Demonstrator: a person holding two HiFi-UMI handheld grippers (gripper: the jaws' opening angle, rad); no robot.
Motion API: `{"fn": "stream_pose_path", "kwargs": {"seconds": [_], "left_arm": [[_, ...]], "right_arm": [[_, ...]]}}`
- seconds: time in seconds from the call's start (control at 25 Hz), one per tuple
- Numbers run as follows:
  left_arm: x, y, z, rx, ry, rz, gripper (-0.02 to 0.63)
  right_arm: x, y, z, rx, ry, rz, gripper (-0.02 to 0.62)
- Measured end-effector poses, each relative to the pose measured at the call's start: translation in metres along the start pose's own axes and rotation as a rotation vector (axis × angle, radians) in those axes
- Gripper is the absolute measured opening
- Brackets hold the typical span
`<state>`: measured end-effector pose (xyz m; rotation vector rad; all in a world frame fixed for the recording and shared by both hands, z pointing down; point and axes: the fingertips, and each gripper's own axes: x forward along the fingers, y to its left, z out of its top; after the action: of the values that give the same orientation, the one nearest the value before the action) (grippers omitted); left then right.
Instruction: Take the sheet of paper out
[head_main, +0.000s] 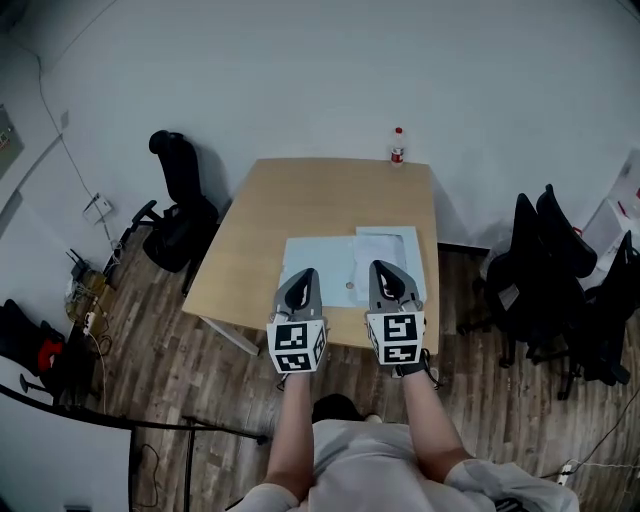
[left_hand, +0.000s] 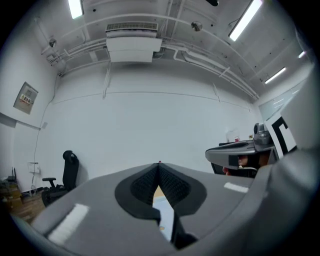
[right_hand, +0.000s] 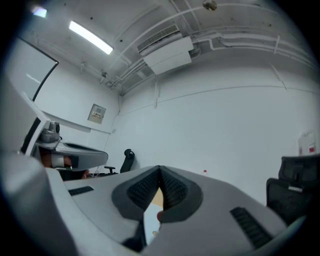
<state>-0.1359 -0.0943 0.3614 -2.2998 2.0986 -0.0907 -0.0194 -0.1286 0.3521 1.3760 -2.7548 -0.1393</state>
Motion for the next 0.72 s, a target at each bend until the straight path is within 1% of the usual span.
{"fn": "stream_pose_path", "kwargs": {"seconds": [0.08, 0.12, 0.24, 0.32, 0.52, 0.64, 0.72], "left_arm": [[0.012, 0.012, -0.024, -0.031, 0.042, 0.007, 0.009], [0.019, 0.018, -0.033, -0.043, 0.057, 0.010, 0.009], [0.048, 0.035, -0.045, -0.051, 0.078, 0.003, 0.009], [0.072, 0.037, -0.050, -0.068, 0.088, -0.009, 0.009], [0.130, 0.034, -0.078, -0.080, 0.145, -0.098, 0.009], [0.157, 0.035, -0.097, -0.055, 0.180, -0.127, 0.009], [0.172, 0.040, -0.109, -0.067, 0.205, -0.138, 0.009]], "right_arm": [[0.014, 0.001, -0.022, 0.037, 0.034, 0.015, 0.012], [0.021, 0.002, -0.030, 0.036, 0.049, 0.022, 0.012], [0.047, -0.001, -0.043, 0.005, 0.071, 0.013, 0.012], [0.067, -0.016, -0.047, 0.015, 0.084, -0.002, 0.012], [0.113, -0.036, -0.068, 0.074, 0.131, -0.013, 0.012], [0.134, -0.043, -0.089, 0.099, 0.173, -0.009, 0.012], [0.148, -0.047, -0.101, 0.113, 0.200, -0.004, 0.012]]}}
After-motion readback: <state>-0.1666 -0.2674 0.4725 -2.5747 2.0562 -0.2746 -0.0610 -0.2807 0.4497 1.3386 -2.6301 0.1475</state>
